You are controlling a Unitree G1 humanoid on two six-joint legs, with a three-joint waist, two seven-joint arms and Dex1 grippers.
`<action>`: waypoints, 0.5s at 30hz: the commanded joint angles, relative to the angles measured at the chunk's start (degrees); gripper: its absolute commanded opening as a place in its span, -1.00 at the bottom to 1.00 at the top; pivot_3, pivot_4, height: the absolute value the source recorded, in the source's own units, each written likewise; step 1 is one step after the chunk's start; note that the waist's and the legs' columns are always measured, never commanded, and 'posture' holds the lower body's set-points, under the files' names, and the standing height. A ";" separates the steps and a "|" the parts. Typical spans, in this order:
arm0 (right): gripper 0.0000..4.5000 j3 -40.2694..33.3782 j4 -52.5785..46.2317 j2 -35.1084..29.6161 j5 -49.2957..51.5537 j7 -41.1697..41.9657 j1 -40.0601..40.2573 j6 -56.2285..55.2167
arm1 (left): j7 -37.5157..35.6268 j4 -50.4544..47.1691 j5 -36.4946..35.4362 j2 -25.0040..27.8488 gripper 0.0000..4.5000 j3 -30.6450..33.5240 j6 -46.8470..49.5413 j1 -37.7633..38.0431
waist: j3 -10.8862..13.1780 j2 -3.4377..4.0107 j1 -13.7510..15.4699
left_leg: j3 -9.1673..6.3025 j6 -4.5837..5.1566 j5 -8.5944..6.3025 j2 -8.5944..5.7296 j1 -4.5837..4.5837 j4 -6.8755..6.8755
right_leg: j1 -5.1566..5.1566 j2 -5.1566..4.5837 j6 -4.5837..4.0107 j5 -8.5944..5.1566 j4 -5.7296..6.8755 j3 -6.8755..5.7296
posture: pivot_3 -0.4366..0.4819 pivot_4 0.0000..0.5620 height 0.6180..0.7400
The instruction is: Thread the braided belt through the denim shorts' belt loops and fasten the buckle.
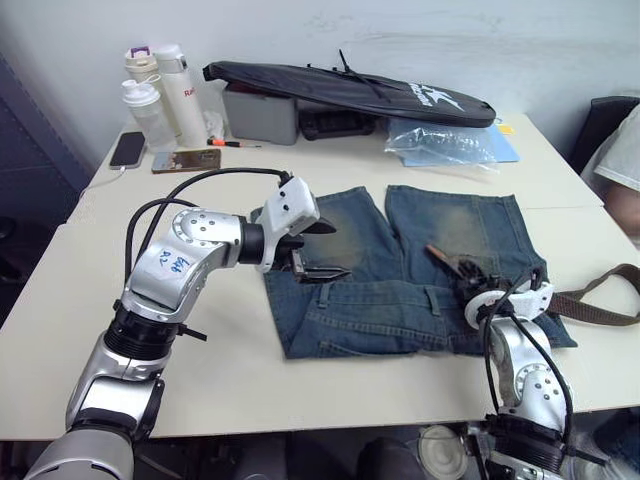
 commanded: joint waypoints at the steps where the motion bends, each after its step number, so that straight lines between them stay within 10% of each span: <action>1: -0.60 -1.10 7.05 2.48 -3.72 -4.69 3.58 -0.87 | -0.08 -1.21 0.15 0.58 1.00 0.31 -1.15 -0.91 | -0.22 -0.10 -0.10 | 0.02 -0.02 -0.01 0.04 0.01 0.00 | -0.01 0.05 -0.01 -0.01 0.00 0.00 | -0.05 -0.47 -0.55; 3: -0.98 -1.31 6.72 3.32 -3.95 -5.07 3.42 -1.21 | -0.20 -0.93 0.32 0.60 1.00 0.18 -1.47 -1.02 | -0.51 -0.28 -0.08 | 0.01 -0.12 -0.07 0.19 0.04 -0.01 | -0.01 0.16 -0.14 -0.07 0.02 -0.03 | -0.05 -0.47 -0.55; 15: -0.98 1.20 -10.75 1.37 11.12 10.84 8.79 8.25 | -0.89 0.50 0.80 0.08 1.00 -0.85 -3.03 -1.47 | -0.05 0.48 -0.10 | 0.05 -0.27 -0.32 0.49 -0.17 -0.07 | -0.42 0.36 -0.54 -0.41 0.30 0.30 | -0.05 -0.47 -0.55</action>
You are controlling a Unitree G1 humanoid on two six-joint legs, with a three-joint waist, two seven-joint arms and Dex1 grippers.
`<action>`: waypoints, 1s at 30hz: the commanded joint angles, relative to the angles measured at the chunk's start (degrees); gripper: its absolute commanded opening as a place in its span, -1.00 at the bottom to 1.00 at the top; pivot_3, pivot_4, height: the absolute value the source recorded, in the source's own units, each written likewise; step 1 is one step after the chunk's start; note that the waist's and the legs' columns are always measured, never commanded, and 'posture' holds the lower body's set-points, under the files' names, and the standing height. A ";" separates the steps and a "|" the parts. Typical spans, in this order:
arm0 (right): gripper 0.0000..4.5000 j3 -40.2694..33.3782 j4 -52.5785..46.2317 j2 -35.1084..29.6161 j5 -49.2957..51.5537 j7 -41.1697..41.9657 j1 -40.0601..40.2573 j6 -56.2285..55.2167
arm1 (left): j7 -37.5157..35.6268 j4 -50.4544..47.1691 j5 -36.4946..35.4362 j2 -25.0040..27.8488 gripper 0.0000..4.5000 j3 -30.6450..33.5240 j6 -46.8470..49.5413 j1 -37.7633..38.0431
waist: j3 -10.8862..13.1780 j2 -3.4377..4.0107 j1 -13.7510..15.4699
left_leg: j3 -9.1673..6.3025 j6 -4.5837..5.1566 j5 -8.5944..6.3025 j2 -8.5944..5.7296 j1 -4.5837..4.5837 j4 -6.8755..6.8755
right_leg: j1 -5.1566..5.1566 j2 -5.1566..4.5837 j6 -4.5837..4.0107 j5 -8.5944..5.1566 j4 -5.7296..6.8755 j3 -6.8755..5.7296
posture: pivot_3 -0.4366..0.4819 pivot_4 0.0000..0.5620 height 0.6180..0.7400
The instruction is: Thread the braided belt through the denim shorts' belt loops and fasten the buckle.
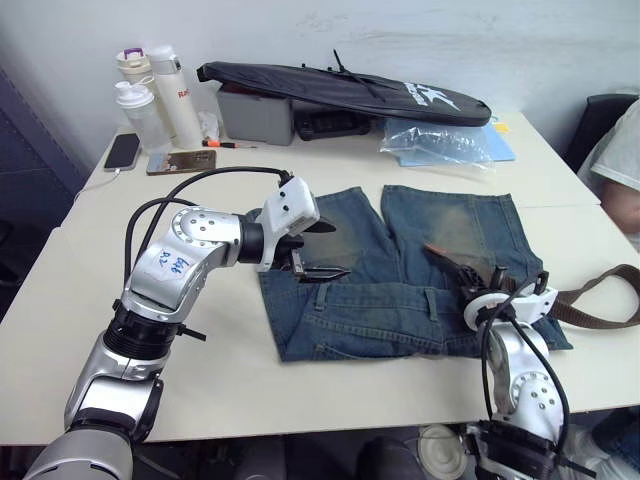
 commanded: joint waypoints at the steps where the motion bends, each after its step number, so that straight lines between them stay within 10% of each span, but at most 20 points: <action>1: -0.98 1.54 -3.89 -2.99 7.70 4.69 4.75 6.35 | -0.63 0.24 0.22 -0.19 1.00 -0.31 -1.49 -1.36 | 0.06 0.15 -0.02 | 0.01 0.00 0.00 0.01 -0.17 0.00 | -0.18 0.08 -0.02 -0.05 0.04 0.03 | -0.05 -0.47 -0.55; 10: -0.98 -5.01 -3.24 -22.97 14.13 27.69 16.02 17.58 | -1.87 2.15 0.78 -1.37 1.00 -1.57 -3.30 -2.29 | 1.00 0.25 0.26 | 0.19 -0.12 0.07 -0.01 -0.39 0.00 | -0.57 0.67 0.13 0.04 -0.13 0.21 | -0.05 -0.47 -0.55; 19: -0.98 -8.68 -1.68 -26.32 16.92 41.60 18.63 20.20 | -1.93 1.73 0.75 -1.10 1.00 -1.48 -3.01 -2.12 | 1.09 0.31 0.48 | 0.18 -0.06 0.11 -0.02 -0.36 -0.03 | -0.50 0.76 0.30 0.13 -0.27 0.44 | -0.05 -0.47 -0.55; 30: -0.98 -3.19 -0.19 -41.06 -5.35 61.33 25.10 27.78 | -2.41 2.03 1.05 -1.24 1.00 -1.97 -3.19 -2.66 | 1.12 0.28 0.44 | 0.26 -0.02 0.11 -0.02 -0.31 -0.06 | -0.29 0.81 0.59 0.29 -0.76 0.50 | -0.05 -0.47 -0.55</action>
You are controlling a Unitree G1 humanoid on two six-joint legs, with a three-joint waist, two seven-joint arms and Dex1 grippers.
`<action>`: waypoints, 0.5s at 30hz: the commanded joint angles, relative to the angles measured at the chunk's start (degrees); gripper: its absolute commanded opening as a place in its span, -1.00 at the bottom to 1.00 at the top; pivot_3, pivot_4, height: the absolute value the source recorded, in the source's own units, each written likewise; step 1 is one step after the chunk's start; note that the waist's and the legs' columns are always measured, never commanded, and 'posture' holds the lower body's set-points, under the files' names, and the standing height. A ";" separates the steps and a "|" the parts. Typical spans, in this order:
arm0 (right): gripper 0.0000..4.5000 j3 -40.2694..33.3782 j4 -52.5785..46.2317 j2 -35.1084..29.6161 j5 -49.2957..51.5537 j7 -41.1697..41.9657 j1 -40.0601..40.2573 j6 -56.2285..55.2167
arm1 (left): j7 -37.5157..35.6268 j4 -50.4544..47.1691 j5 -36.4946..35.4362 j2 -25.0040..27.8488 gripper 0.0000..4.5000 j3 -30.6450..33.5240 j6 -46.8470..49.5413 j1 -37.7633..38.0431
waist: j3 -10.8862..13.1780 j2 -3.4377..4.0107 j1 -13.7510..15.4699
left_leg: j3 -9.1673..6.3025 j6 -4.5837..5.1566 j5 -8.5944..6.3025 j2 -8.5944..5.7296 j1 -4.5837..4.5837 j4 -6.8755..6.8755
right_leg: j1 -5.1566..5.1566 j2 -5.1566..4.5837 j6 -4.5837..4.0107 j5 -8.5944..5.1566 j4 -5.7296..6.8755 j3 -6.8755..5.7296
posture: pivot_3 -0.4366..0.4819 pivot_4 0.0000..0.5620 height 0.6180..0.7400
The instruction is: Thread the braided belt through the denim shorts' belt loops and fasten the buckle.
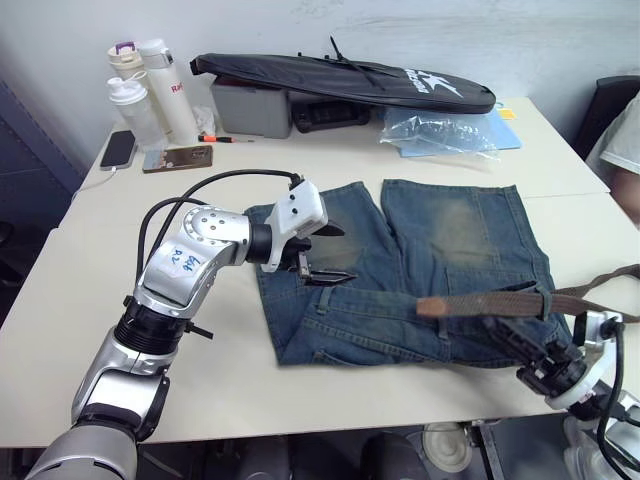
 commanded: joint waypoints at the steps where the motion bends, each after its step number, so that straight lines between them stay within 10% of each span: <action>1: -0.98 1.62 -1.18 -3.28 -6.29 4.46 0.27 1.26 | -0.21 -1.31 0.31 0.07 1.00 -0.17 -0.49 -1.25 | 0.01 -0.02 0.01 | 0.00 0.00 0.00 0.00 0.00 0.00 | 0.00 0.00 0.01 0.00 -0.02 0.00 | -0.05 -0.47 -0.55; 12: -0.98 0.67 -4.09 4.98 -1.32 -11.38 -1.25 0.16 | 0.28 -1.96 0.14 -0.20 1.00 -0.74 -0.38 -0.65 | 0.06 -0.06 0.74 | -0.05 -0.23 0.13 -0.01 0.00 0.03 | 0.09 0.00 0.04 0.02 -0.10 0.05 | -0.05 -0.47 -0.55; 15: -0.57 -0.46 -7.07 6.99 2.24 -14.14 0.19 -1.36 | 0.13 -1.23 0.32 -0.47 1.00 -1.01 -0.83 -0.96 | 0.05 -0.02 0.99 | -0.04 -0.23 0.13 -0.01 0.00 0.04 | 0.08 0.04 0.04 0.02 -0.12 0.21 | -0.05 -0.47 -0.55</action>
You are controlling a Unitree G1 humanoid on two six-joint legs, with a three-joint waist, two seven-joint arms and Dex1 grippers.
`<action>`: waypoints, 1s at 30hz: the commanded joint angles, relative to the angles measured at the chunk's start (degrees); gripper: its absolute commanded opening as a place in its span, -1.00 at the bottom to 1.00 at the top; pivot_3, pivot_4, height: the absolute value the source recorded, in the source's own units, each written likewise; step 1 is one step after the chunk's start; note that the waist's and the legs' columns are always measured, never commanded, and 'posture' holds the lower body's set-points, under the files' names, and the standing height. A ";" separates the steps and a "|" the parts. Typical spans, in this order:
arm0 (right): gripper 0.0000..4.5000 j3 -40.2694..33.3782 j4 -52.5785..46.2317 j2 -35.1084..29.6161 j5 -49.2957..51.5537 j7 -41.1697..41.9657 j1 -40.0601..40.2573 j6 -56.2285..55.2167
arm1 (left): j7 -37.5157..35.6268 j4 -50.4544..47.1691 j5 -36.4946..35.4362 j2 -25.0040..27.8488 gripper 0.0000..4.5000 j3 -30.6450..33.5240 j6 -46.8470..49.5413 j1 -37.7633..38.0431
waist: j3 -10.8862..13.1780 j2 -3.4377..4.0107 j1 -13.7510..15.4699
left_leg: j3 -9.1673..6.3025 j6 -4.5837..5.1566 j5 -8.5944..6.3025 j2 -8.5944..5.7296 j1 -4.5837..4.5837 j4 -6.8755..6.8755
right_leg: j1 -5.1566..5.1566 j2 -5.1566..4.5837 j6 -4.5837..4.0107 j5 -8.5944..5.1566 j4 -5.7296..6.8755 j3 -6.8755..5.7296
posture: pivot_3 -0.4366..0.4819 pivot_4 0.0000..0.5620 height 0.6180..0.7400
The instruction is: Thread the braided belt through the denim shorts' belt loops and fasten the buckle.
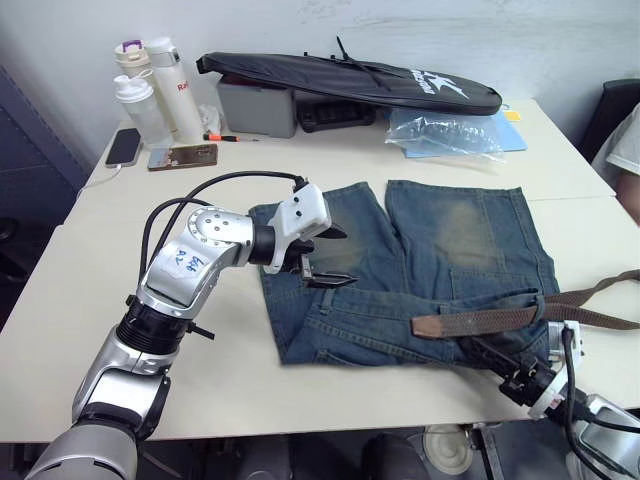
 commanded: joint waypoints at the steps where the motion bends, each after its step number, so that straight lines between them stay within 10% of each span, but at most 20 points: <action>1: -0.40 -2.96 -5.70 1.46 5.21 -1.91 2.31 -1.68 | -0.06 -1.09 0.32 -0.34 1.00 0.04 -0.94 -0.84 | 0.00 0.04 0.23 | 0.00 0.00 0.00 0.00 -0.01 0.00 | -0.01 0.00 0.00 0.00 0.01 0.03 | -0.05 -0.47 -0.55; 4: 0.17 -3.91 -8.24 1.67 7.55 -1.41 5.78 -1.75 | -0.14 -0.89 0.37 -0.42 1.00 -0.08 -1.12 -0.90 | 0.01 0.02 0.49 | -0.03 0.00 0.00 -0.02 -0.03 -0.01 | -0.03 0.03 0.00 0.00 0.02 0.13 | -0.05 -0.47 -0.55; 28: 0.17 -2.09 -3.48 10.45 11.48 -7.98 4.05 -10.48 | -0.34 -0.05 1.38 -0.27 1.00 -0.35 -2.03 -1.36 | 0.00 0.05 0.35 | -0.02 0.02 -0.01 -0.05 -0.03 0.01 | -0.05 0.09 0.00 0.00 0.04 0.32 | -0.05 -0.47 -0.55; 30: 0.40 -3.61 -3.98 10.30 14.25 -6.33 5.71 -9.87 | -0.45 -0.08 1.50 -0.17 1.00 -0.30 -2.07 -1.20 | 0.00 0.07 0.34 | -0.01 0.02 -0.01 -0.06 -0.02 0.01 | -0.06 0.08 0.00 0.00 0.07 0.33 | -0.05 -0.47 -0.55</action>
